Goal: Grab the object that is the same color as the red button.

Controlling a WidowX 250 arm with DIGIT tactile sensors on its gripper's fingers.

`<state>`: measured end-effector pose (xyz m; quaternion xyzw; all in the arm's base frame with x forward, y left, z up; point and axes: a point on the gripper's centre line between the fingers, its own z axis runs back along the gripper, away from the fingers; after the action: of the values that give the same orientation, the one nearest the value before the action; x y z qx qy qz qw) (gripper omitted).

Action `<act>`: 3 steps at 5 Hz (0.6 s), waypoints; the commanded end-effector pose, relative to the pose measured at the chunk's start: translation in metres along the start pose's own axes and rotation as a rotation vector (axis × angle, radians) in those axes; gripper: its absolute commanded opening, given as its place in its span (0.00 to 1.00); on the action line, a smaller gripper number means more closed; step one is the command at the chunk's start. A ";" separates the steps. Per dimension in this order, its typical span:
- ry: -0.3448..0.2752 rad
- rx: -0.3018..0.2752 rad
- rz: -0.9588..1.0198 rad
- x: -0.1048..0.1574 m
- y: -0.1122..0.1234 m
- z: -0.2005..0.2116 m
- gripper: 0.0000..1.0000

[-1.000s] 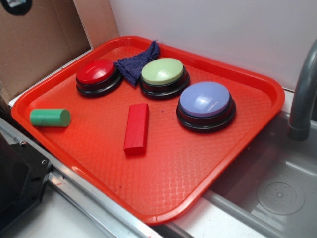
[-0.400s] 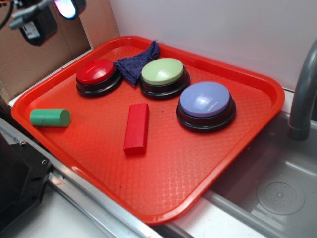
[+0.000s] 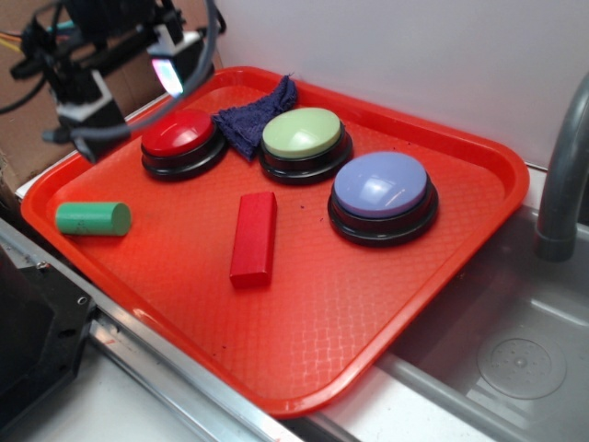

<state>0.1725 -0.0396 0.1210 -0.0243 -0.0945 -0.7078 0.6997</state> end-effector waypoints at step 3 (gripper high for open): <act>-0.079 -0.105 -0.211 0.014 0.013 -0.087 1.00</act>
<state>0.1915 -0.0624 0.0315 -0.0944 -0.0710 -0.7754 0.6203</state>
